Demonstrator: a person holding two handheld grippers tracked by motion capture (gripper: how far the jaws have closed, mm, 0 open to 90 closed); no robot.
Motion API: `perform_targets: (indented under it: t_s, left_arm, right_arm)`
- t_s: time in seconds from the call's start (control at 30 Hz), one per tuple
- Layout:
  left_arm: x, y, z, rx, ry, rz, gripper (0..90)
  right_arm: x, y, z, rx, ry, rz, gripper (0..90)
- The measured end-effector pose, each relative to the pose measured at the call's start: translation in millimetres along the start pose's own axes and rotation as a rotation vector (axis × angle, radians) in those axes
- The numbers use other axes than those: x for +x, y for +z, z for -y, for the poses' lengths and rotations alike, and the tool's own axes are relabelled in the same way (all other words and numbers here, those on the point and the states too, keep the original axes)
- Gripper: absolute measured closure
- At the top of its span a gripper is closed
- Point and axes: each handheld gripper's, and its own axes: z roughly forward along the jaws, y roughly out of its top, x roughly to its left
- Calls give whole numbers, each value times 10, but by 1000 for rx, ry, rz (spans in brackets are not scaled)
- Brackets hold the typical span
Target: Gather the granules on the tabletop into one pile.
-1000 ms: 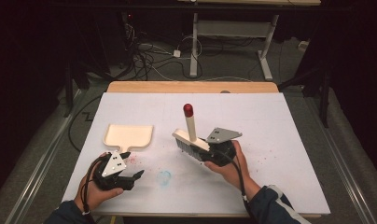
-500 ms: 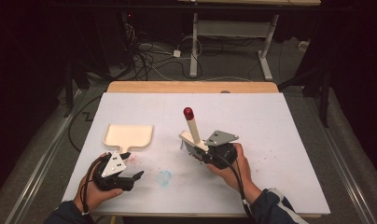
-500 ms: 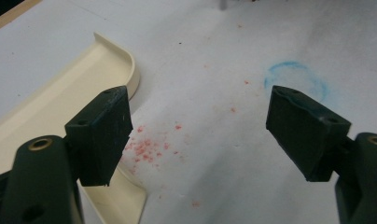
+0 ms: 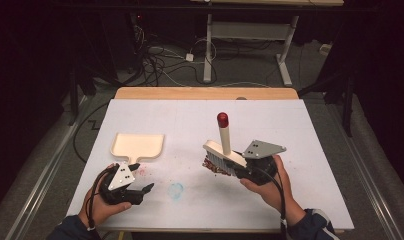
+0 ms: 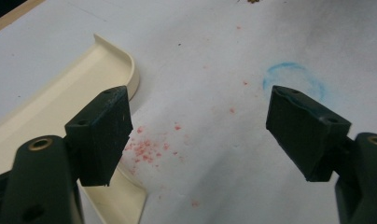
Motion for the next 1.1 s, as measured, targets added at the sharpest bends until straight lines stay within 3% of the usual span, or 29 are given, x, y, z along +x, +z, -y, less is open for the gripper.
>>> perform_targets:
  t_s: [0.2,0.5,0.8,1.1]
  left_arm:
    - [-9,1,-7,5,8,-2,216]
    - [-18,6,-15,7,32,-17,216]
    - [-12,-10,-16,2,32,-29,216]
    - [-20,6,-30,12,46,-36,216]
  right_arm:
    - [-33,-216,147,-6,-6,-19,675]
    - [-221,-547,339,13,40,8,675]
    - [-301,-841,513,68,91,-33,674]
    - [-388,-992,676,103,158,-72,674]
